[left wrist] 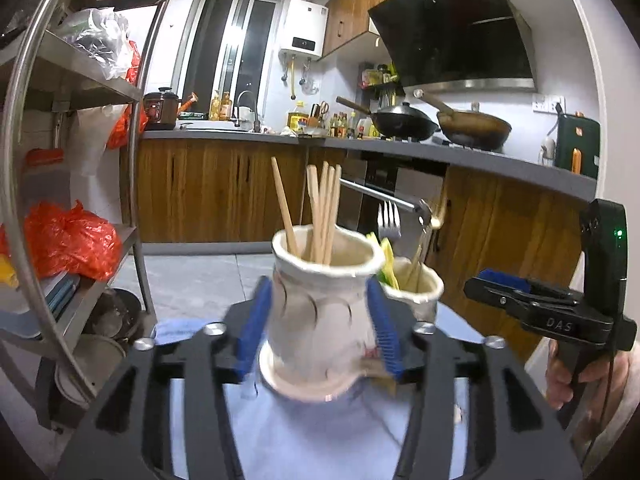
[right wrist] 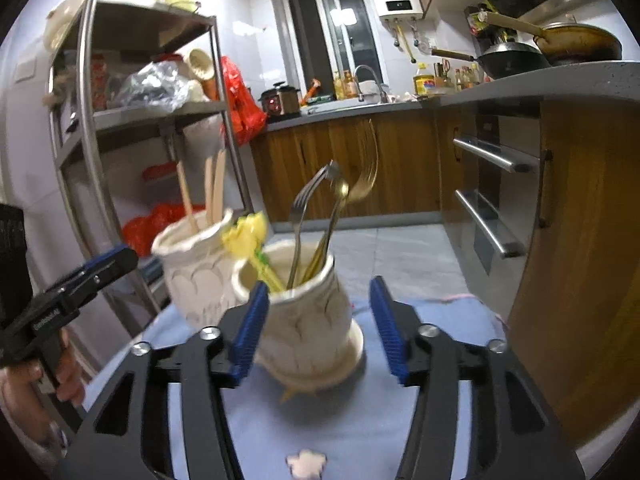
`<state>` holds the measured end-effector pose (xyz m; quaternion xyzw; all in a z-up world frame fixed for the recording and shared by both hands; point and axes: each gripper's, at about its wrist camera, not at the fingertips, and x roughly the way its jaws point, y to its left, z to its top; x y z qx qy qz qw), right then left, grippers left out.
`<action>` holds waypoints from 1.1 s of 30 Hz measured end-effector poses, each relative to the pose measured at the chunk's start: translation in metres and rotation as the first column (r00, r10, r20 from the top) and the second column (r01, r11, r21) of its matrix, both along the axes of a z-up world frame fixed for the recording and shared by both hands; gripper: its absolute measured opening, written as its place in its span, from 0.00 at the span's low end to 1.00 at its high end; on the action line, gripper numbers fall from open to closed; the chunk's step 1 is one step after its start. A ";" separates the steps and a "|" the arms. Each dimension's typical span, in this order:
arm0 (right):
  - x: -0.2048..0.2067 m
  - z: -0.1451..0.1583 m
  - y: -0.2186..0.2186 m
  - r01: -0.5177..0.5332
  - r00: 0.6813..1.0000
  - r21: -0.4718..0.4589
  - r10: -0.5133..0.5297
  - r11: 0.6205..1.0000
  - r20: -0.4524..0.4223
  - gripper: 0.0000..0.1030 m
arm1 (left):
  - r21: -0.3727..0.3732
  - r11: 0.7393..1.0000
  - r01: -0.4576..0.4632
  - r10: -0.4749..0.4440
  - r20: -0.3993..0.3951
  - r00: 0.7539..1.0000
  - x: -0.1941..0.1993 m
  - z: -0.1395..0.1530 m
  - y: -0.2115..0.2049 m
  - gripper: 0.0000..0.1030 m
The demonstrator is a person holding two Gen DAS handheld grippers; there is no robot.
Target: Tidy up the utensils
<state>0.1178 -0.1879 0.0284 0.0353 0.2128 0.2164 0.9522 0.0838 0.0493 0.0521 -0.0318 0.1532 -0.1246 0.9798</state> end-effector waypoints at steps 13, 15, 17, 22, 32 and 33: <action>-0.050 -0.025 0.010 -0.013 0.996 -0.123 0.023 0.992 0.081 0.94 | 0.090 0.996 -0.021 0.022 -0.004 1.000 -0.040 -0.031 -0.019 0.94; -0.053 -0.021 0.008 -0.001 0.994 -0.110 0.013 0.994 0.108 0.95 | 0.079 0.996 -0.036 0.035 0.011 0.999 -0.043 -0.030 -0.015 0.94; -0.055 -0.020 0.008 0.001 0.993 -0.112 0.013 0.994 0.117 0.95 | 0.070 0.997 -0.044 0.043 0.011 0.999 -0.043 -0.030 -0.013 0.94; -0.059 -0.020 0.006 0.007 0.990 -0.112 0.009 0.994 0.139 0.95 | 0.087 0.994 -0.063 0.062 0.006 0.998 -0.042 -0.030 -0.015 0.94; -0.061 -0.023 0.000 0.009 0.990 -0.092 0.004 0.996 0.140 0.95 | 0.116 0.988 -0.103 0.101 0.026 0.995 -0.045 -0.029 -0.019 0.94; -0.061 -0.023 0.000 0.010 0.990 -0.091 0.003 0.996 0.141 0.95 | 0.118 0.987 -0.106 0.104 0.028 0.994 -0.045 -0.028 -0.019 0.94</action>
